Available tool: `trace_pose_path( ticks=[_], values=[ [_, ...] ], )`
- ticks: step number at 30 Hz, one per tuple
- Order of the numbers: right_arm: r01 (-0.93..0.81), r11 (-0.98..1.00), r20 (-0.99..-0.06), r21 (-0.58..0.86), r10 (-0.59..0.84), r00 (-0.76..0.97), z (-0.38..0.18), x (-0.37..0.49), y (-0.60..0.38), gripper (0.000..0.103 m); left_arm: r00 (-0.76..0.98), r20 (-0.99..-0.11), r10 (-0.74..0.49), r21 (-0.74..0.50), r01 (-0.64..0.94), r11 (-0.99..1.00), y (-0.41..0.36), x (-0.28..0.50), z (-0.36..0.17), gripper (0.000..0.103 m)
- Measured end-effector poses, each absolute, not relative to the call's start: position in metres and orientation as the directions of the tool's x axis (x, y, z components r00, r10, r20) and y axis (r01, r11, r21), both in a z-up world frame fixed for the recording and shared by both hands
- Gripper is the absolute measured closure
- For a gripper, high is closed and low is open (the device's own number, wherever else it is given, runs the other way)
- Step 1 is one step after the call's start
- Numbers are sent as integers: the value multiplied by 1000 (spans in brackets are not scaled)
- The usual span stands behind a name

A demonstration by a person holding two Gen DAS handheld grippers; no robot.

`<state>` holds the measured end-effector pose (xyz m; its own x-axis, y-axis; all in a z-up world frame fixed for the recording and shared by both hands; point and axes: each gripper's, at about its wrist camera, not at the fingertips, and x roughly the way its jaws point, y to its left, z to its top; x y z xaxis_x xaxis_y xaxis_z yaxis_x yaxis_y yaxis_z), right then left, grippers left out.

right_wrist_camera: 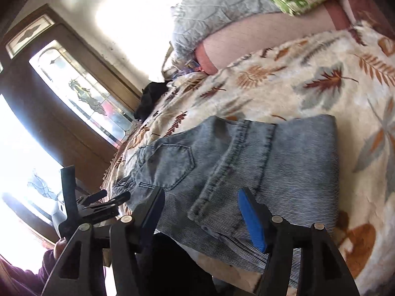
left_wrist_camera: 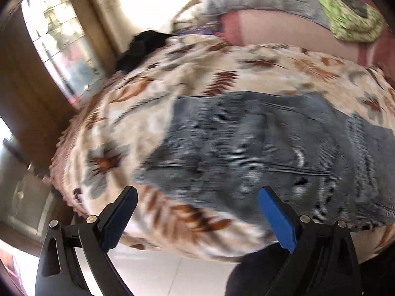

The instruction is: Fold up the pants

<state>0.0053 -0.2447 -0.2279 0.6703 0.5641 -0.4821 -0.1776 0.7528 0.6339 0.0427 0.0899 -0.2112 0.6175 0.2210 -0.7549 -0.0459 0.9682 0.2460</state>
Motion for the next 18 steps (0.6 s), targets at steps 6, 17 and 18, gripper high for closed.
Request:
trace_pose_path(
  ticks=[6,17,18],
  values=[
    [-195,802,-475,564,509,718,-216,0,-220,37,613,-736,288,229,-174,958,135,46,-207,5],
    [-158,848,-505,506,440,743,-218,5,-209,37,605,-723,332,247,-222,943,156,46,-209,5],
    [-159,847,-506,507,442,741,-218,6,-209,37,609,-721,332,250,-218,943,155,46,-208,5]
  ],
)
